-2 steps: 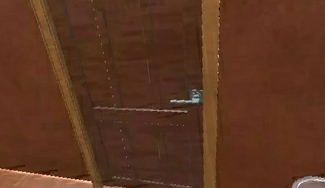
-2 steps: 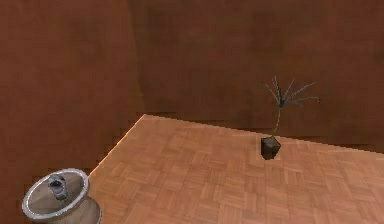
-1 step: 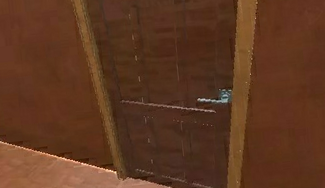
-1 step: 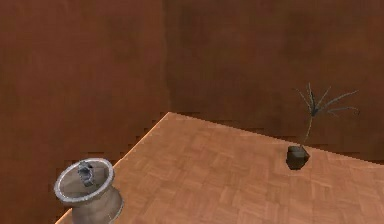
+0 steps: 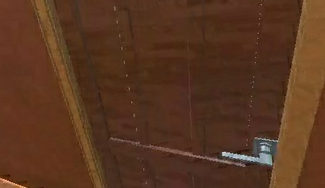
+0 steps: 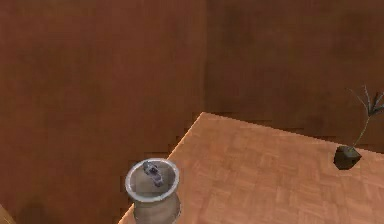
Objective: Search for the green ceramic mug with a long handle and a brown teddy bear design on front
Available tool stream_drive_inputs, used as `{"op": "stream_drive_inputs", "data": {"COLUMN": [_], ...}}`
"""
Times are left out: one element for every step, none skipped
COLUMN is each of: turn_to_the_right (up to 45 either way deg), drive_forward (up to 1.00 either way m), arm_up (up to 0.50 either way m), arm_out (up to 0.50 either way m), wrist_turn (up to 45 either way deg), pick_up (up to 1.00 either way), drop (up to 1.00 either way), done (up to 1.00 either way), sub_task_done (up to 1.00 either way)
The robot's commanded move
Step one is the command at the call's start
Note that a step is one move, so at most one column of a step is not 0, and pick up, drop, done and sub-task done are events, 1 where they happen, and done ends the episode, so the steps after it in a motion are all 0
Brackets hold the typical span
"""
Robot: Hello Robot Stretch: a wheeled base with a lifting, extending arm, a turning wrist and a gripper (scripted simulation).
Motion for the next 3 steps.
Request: {"op": "stream_drive_inputs", "data": {"turn_to_the_right": [-45.0,-21.0,0.0], "drive_forward": [0.00,0.00,0.55], "arm_up": [0.00,0.00,0.00], "arm_out": [0.00,0.00,0.00], "wrist_turn": [0.0,0.0,0.0], "pick_up": [0.00,0.00,0.00], "drop": [0.00,0.00,0.00], "done": [0.00,0.00,0.00], "sub_task_done": [0.00,0.00,0.00]}}
